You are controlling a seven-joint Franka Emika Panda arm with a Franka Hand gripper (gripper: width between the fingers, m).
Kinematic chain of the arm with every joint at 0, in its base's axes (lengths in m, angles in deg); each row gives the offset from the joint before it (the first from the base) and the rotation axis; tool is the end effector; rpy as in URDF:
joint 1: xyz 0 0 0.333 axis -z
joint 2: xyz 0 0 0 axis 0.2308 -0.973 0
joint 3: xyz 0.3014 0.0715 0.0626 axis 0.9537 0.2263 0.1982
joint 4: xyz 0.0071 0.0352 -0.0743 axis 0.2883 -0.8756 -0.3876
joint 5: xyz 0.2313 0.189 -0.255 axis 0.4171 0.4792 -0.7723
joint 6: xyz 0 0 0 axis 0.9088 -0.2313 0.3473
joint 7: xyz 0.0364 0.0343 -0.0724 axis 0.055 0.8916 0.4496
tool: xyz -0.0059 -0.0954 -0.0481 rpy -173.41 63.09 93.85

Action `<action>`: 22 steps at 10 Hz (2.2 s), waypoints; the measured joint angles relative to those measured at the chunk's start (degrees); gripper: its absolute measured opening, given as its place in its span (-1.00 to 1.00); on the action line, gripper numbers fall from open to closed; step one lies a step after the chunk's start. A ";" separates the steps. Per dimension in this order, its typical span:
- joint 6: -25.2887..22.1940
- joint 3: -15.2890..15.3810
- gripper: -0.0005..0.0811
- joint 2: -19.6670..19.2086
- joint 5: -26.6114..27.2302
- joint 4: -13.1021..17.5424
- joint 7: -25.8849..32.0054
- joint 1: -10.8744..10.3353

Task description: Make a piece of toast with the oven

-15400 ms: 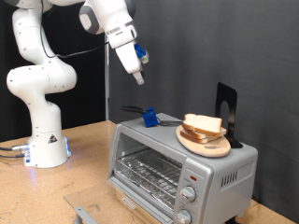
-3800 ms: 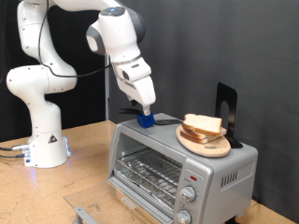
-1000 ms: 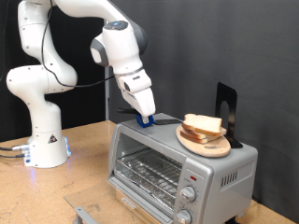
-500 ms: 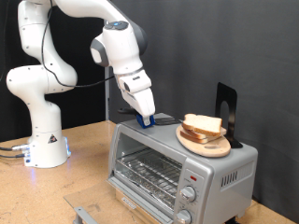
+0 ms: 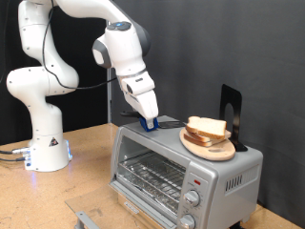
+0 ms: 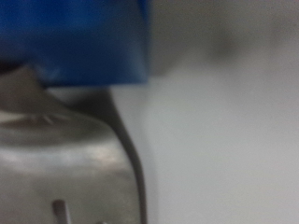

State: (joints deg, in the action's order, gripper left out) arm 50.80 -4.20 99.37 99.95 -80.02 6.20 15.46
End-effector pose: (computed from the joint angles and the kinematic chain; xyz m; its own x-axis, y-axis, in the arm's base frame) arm 0.3989 0.1255 0.3791 0.8678 0.4553 0.1990 0.4905 -0.8492 -0.1959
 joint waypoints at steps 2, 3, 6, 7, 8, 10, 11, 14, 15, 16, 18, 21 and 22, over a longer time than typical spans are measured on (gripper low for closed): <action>0.00 0.61 0.99 -0.08 0.00 -0.02 -0.06 0.00; 0.00 0.97 0.99 -0.10 0.00 -0.08 -0.10 0.00; 0.40 1.70 0.99 -0.13 0.01 -0.34 -0.35 0.00; 0.43 1.84 0.99 -0.13 0.04 -0.34 -0.40 0.00; 0.43 1.88 0.99 -0.13 0.10 -0.34 -0.40 0.00; 0.43 1.90 0.99 -0.13 0.22 -0.34 -0.40 0.00; 0.43 1.90 0.99 -0.13 0.24 -0.34 -0.40 0.00; 0.43 1.90 0.99 -0.13 0.27 -0.33 -0.40 0.00; 0.43 1.90 0.99 -0.13 0.33 -0.32 -0.40 0.00; 0.43 1.90 0.99 -0.13 0.39 -0.30 -0.40 0.00; 0.43 1.90 0.99 -0.13 0.48 -0.22 -0.40 -0.01; 0.43 1.91 0.99 -0.13 0.51 -0.12 -0.40 -0.01; 0.40 1.91 0.99 -0.13 0.51 -0.12 -0.40 -0.02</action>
State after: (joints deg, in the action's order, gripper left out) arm 51.20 -2.30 99.25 100.46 -80.14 5.80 15.44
